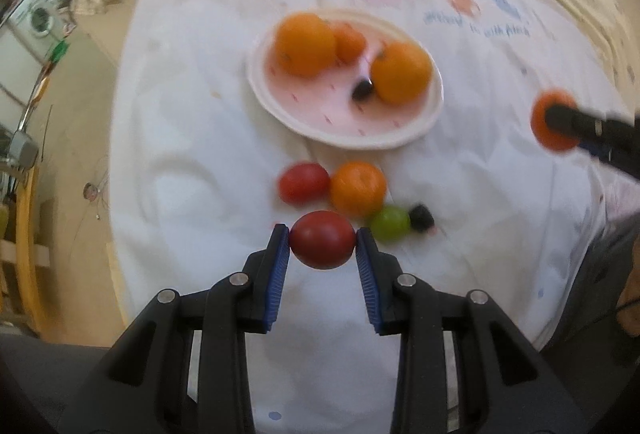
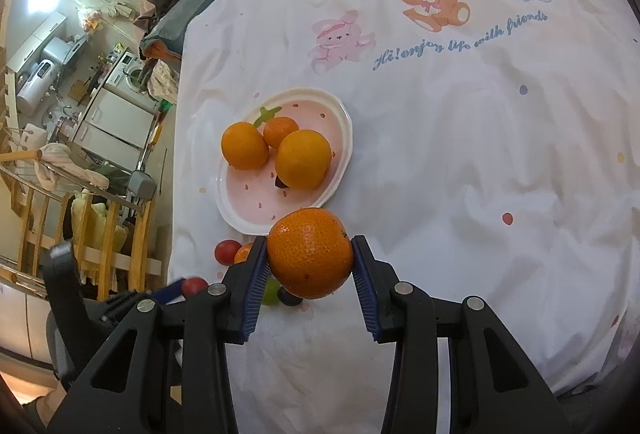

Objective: Organize fruits
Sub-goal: 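Carry the orange and tomato onto the pink plate and open both tools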

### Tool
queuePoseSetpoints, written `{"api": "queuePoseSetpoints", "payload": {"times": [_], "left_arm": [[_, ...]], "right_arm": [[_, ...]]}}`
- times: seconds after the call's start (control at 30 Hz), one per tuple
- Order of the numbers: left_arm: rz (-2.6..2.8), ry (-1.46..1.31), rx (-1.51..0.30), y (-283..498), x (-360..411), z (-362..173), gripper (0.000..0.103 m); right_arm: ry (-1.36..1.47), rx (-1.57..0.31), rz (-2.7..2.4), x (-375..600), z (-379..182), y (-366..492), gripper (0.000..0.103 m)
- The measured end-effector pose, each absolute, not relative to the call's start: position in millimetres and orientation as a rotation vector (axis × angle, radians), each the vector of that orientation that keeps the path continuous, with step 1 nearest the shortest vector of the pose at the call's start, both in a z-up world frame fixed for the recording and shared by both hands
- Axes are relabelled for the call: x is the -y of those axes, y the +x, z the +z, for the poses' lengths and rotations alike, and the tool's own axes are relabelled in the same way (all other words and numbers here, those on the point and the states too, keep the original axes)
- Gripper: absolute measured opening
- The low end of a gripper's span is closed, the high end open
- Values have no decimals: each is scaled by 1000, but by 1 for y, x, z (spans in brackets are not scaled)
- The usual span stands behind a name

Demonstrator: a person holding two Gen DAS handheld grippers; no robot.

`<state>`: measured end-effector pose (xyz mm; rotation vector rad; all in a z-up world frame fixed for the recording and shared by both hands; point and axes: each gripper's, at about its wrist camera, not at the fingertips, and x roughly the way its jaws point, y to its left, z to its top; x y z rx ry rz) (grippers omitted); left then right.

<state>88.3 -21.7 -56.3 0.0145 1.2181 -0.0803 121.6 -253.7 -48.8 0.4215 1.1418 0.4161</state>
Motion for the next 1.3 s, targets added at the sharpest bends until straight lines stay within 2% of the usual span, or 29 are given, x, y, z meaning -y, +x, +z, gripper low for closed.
{"api": "queuePoseSetpoints", "payload": {"times": [0.3, 0.57, 1.03, 1.3], "left_arm": [[-1, -77, -1126, 109, -2, -23, 30], [42, -67, -1090, 139, -14, -7, 30], [-3, -38, -1049, 194, 2, 2, 30], [-19, -10, -1055, 225, 8, -11, 30]], "right_arm": [[491, -999, 469, 265, -19, 121, 43], [499, -961, 443, 269, -1, 149, 43], [482, -991, 420, 261, -6, 199, 43], [474, -1049, 430, 248, -22, 231, 43]]}}
